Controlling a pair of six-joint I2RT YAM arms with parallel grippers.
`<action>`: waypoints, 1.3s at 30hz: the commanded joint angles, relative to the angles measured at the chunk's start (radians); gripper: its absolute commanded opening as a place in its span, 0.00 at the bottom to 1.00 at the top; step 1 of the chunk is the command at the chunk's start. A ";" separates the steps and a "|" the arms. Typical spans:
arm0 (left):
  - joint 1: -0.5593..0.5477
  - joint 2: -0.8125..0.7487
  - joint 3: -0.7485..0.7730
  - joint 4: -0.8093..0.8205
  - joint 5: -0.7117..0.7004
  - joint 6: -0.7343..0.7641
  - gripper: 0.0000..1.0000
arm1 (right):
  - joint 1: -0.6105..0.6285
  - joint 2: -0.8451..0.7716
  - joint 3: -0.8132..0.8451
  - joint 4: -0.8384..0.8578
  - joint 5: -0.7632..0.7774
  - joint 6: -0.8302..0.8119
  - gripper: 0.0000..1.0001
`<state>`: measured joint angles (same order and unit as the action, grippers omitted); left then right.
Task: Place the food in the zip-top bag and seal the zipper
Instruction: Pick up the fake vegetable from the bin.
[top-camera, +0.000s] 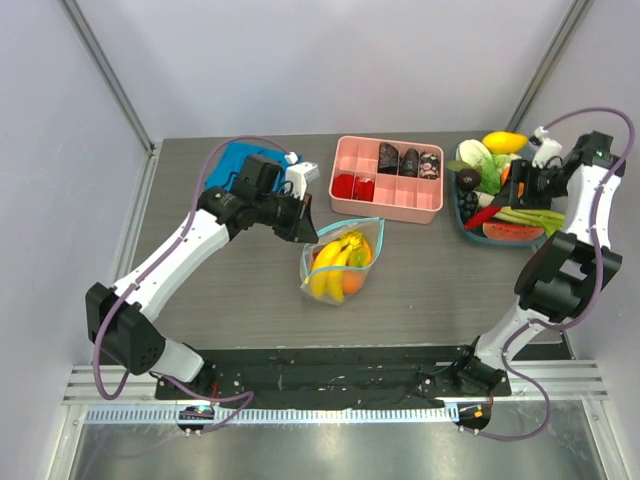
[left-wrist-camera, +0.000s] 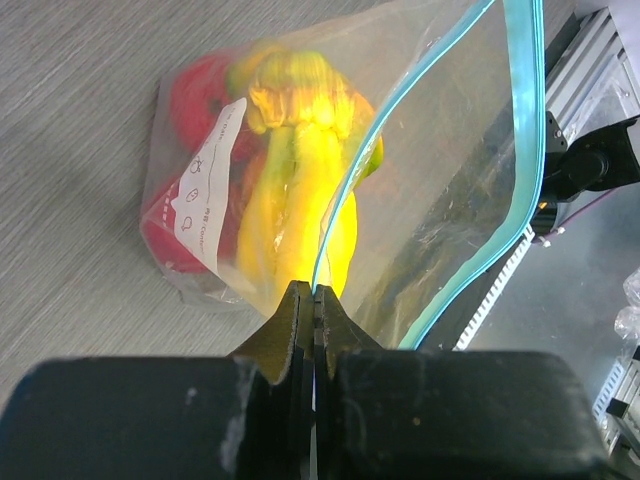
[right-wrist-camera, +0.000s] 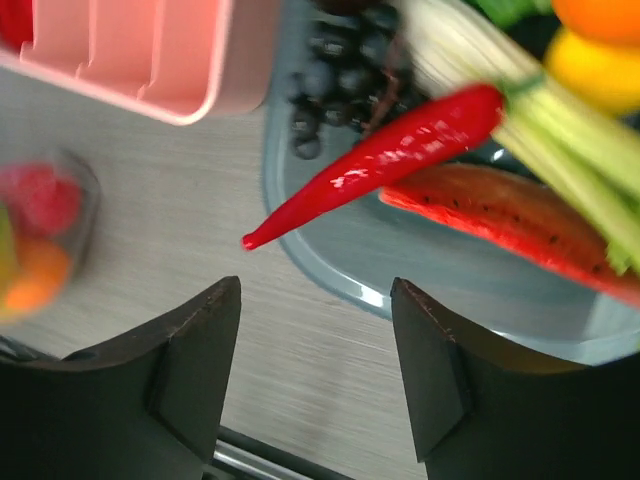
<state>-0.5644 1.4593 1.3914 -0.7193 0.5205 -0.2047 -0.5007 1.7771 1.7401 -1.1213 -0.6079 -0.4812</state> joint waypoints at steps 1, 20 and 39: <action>0.001 0.004 0.049 0.030 0.012 -0.016 0.00 | -0.035 -0.088 -0.156 0.189 0.009 0.403 0.65; 0.017 -0.014 -0.008 0.072 0.009 -0.047 0.00 | 0.040 0.163 -0.021 0.311 0.651 0.877 0.48; 0.032 -0.019 -0.040 0.083 0.027 -0.048 0.00 | 0.079 0.312 0.177 0.193 0.553 0.839 0.60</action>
<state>-0.5400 1.4635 1.3571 -0.6773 0.5247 -0.2543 -0.4324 2.0708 1.8702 -0.8787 -0.0395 0.3798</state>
